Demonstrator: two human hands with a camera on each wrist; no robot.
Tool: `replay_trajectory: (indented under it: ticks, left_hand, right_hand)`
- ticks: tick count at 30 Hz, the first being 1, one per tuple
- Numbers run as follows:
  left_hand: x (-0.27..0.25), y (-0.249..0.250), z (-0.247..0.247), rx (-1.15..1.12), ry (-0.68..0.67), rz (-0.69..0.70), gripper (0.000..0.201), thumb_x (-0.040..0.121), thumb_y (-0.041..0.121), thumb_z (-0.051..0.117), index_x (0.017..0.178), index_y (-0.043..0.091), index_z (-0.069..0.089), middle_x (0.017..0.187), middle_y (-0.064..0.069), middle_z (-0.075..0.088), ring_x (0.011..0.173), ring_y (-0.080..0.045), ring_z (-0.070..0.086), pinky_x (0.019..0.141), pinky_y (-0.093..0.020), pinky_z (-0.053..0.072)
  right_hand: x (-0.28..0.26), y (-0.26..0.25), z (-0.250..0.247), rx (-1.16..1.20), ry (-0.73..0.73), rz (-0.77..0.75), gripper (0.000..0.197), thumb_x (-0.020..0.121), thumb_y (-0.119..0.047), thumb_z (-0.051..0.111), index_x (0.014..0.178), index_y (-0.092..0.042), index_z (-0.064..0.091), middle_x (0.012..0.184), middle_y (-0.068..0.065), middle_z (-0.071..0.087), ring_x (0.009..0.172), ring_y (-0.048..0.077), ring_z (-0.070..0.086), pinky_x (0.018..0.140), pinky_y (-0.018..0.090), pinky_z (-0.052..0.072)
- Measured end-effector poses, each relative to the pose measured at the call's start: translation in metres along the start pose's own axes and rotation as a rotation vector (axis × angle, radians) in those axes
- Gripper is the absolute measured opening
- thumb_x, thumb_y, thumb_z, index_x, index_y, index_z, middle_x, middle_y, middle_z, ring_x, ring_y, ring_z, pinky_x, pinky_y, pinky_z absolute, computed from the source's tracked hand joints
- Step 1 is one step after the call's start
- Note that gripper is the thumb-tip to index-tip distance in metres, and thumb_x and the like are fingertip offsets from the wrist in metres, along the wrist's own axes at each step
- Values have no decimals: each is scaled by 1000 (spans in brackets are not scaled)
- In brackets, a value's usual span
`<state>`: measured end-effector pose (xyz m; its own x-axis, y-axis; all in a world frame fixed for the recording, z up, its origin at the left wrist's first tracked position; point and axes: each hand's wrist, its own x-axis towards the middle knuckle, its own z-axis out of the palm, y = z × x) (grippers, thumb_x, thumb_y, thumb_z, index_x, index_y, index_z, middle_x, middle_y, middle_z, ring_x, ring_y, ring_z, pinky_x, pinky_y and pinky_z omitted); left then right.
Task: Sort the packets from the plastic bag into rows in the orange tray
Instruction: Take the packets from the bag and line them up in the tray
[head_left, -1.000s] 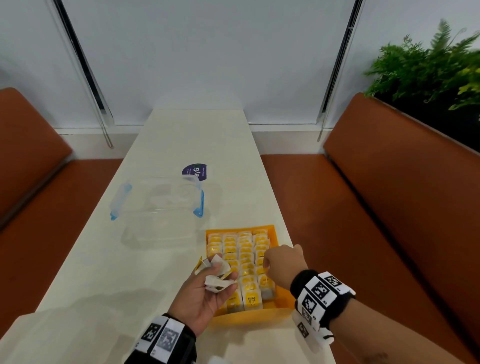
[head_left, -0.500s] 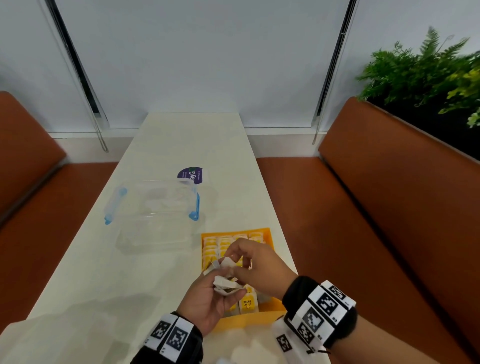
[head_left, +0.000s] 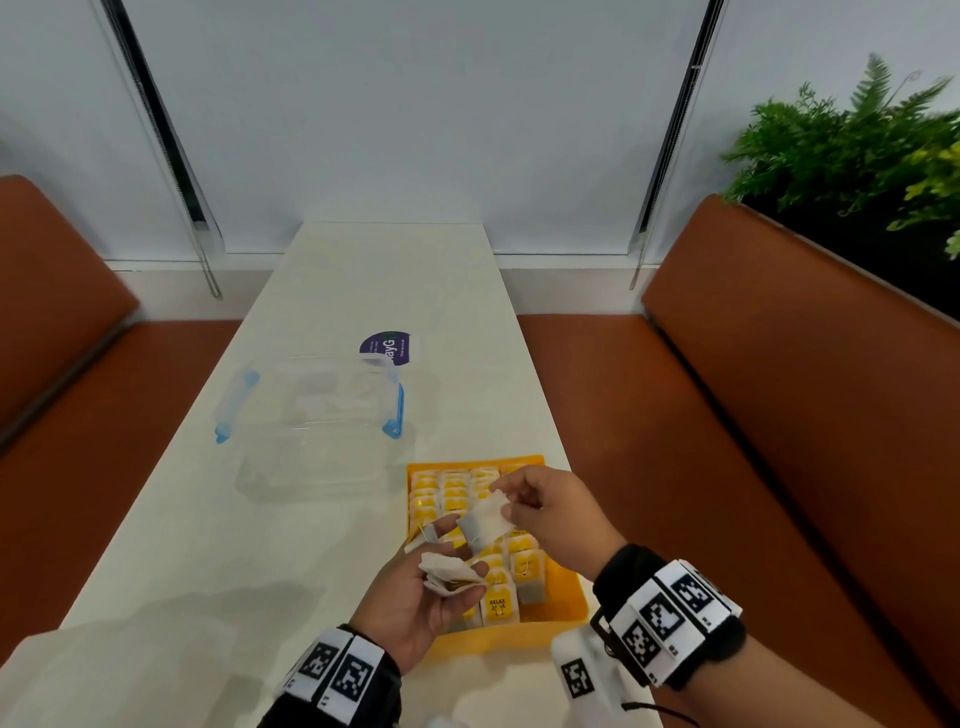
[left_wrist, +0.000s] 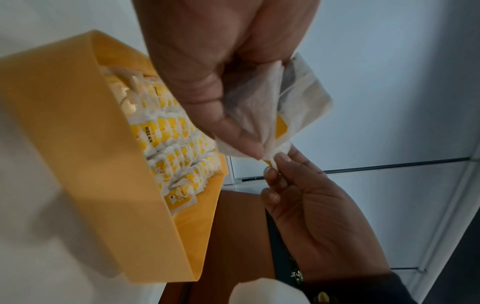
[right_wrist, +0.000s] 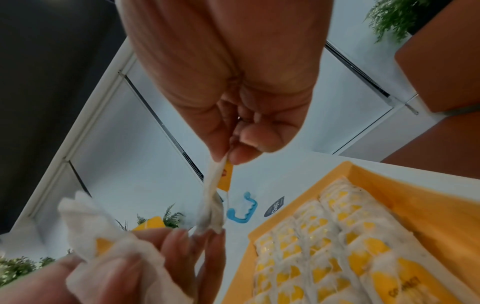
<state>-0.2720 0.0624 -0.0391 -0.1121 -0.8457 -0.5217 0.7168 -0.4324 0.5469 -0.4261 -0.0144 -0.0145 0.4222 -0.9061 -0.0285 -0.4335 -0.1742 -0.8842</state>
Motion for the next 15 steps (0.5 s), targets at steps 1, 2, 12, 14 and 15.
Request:
replay_trajectory:
  ticks: [1, 2, 12, 14, 15]
  left_hand:
    - [1, -1, -1, -1, 6, -3, 26, 91, 2, 41, 104, 13, 60, 88, -18, 62, 59, -27, 67, 45, -32, 56]
    - [1, -1, -1, -3, 7, -9, 25, 91, 3, 41, 104, 13, 60, 88, -18, 62, 59, -27, 67, 44, -32, 56]
    - [5, 2, -5, -9, 40, -29, 24, 93, 4, 39, 101, 12, 61, 91, -18, 59, 71, -30, 61, 46, -32, 57]
    - [4, 4, -6, -17, 44, -22, 24, 94, 4, 38, 101, 11, 60, 93, -18, 58, 74, -31, 60, 46, -32, 57]
    - [5, 4, -7, -18, 46, -19, 24, 94, 4, 38, 101, 11, 60, 93, -18, 58, 74, -31, 61, 47, -32, 57]
  right_hand:
    - [-1, -2, -2, -16, -3, 3, 35, 87, 0, 60, 75, -33, 57, 73, -10, 53, 58, -4, 52, 54, 7, 40]
    - [-3, -4, -4, -30, -6, -5, 35, 88, -2, 60, 71, -32, 57, 75, -12, 54, 58, -6, 53, 52, 6, 39]
    - [-7, -1, -27, -357, -66, -13, 19, 86, -1, 54, 82, -6, 72, 66, -17, 53, 56, -12, 53, 52, 5, 37]
    - [-8, 3, -31, -493, -141, 24, 19, 86, -7, 54, 73, -7, 68, 64, -10, 55, 49, -5, 51, 45, 8, 34]
    - [-8, 5, -31, -555, -185, 38, 22, 85, -11, 56, 64, -12, 62, 66, -6, 57, 49, 0, 50, 46, 8, 33]
